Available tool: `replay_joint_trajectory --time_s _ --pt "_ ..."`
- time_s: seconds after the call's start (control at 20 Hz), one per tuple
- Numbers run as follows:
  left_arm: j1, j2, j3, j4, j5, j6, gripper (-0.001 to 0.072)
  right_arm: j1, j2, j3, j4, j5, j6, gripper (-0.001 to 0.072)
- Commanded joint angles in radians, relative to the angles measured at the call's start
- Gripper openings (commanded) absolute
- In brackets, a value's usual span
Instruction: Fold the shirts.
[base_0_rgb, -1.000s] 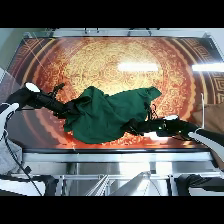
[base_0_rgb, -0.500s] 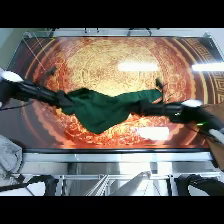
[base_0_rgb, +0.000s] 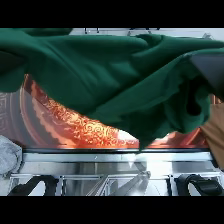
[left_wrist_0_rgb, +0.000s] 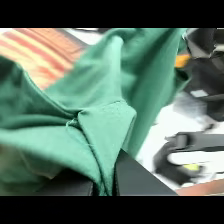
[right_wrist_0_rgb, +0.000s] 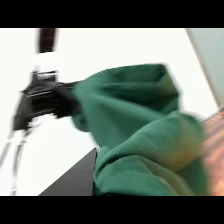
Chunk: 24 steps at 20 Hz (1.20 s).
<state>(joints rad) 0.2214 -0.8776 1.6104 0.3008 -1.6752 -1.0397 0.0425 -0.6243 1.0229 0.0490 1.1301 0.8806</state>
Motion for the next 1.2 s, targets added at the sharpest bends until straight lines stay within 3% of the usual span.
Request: replay_joint_trajectory --time_s 0.0,0.1,0.25,0.3,0.35,0.4,0.45,0.6,0.75,0.8,0.85,0.95,1.15 --pt "0.003 0.051 0.050 0.211 0.047 -0.050 0.0028 0.032 -0.048 0.024 -0.137 -0.034 0.067 0.0021" --pt "0.003 -0.022 -0.026 0.219 0.051 -0.040 0.0028 0.078 -0.178 0.024 -0.184 -0.035 0.065 0.0022" --pt "0.003 -0.218 -0.145 0.227 0.127 0.082 0.0031 0.122 -0.413 0.023 -0.250 -0.106 0.046 0.0022" --pt "0.003 -0.304 -0.172 0.240 0.169 0.098 0.0122 0.121 -0.499 0.023 -0.256 -0.156 0.026 0.0023" --pt "0.004 -0.391 -0.178 0.262 0.194 0.095 0.0354 0.113 -0.575 0.024 -0.255 -0.206 0.011 0.0130" --pt "0.012 -0.489 -0.165 0.284 0.192 0.085 0.0625 0.093 -0.645 0.031 -0.256 -0.236 0.000 0.0406" --pt "0.024 -0.581 -0.137 0.299 0.169 0.048 0.0720 0.053 -0.710 0.043 -0.258 -0.221 -0.004 0.0507" --pt "0.086 -0.824 -0.025 0.365 -0.011 -0.066 0.0720 -0.120 -0.770 0.055 -0.315 -0.082 -0.028 0.0507" --pt "0.122 -0.912 -0.061 0.421 -0.095 -0.127 0.0719 -0.301 -0.769 0.054 -0.497 0.039 0.008 0.0512" --pt "0.125 -0.914 -0.105 0.462 -0.101 -0.132 0.0718 -0.344 -0.769 0.053 -0.602 0.071 0.054 0.0572" --pt "0.127 -0.911 -0.150 0.507 -0.102 -0.132 0.0718 -0.371 -0.769 0.046 -0.704 0.083 0.087 0.0670" --pt "0.127 -0.893 -0.237 0.615 -0.068 -0.133 0.0718 -0.402 -0.771 0.008 -0.856 0.076 0.119 0.0669" --pt "0.130 -0.845 -0.385 0.772 0.102 -0.133 0.0718 -0.393 -0.836 -0.090 -0.857 0.045 0.111 0.0669"
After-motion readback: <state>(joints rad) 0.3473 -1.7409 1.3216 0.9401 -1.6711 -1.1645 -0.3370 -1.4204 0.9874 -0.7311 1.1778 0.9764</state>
